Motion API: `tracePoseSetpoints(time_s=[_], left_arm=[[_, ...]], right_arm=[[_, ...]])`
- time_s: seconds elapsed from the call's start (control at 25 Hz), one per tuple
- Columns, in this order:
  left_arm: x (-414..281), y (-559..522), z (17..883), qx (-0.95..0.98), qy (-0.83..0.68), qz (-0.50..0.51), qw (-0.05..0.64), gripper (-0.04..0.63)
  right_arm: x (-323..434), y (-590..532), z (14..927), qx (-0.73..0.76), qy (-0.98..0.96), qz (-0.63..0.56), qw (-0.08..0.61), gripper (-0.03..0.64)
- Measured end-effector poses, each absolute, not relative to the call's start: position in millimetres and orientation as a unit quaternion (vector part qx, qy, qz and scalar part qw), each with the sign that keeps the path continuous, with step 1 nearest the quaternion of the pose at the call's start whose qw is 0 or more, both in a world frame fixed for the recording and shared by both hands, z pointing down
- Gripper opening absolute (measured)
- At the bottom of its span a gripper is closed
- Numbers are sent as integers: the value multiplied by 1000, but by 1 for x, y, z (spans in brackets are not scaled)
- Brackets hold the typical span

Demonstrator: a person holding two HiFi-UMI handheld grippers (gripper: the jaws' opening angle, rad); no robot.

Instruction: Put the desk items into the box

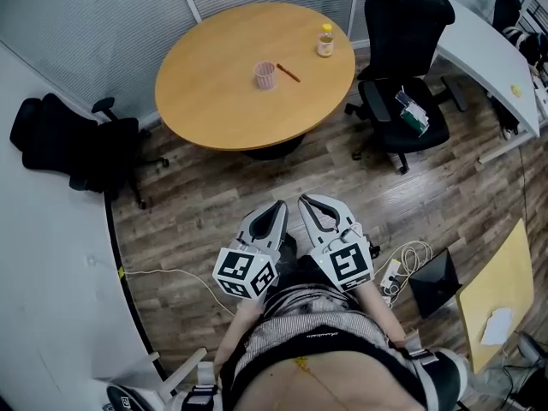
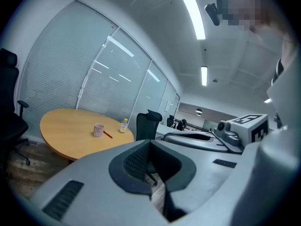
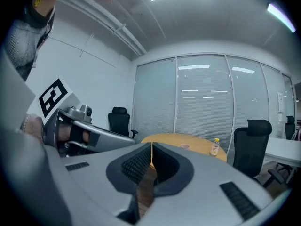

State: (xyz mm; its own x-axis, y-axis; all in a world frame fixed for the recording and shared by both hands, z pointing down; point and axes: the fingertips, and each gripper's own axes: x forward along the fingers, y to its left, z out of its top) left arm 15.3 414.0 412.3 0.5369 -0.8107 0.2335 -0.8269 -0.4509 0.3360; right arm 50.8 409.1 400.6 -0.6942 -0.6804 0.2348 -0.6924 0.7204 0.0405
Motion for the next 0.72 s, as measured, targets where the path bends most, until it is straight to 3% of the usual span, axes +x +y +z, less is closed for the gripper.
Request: tracePoseSetpoints(time_s=[0.72], left_arm=[[6, 320, 407, 872, -448, 11, 198, -3]], right_arm=[[40, 318, 403, 398, -909, 31, 122, 23]])
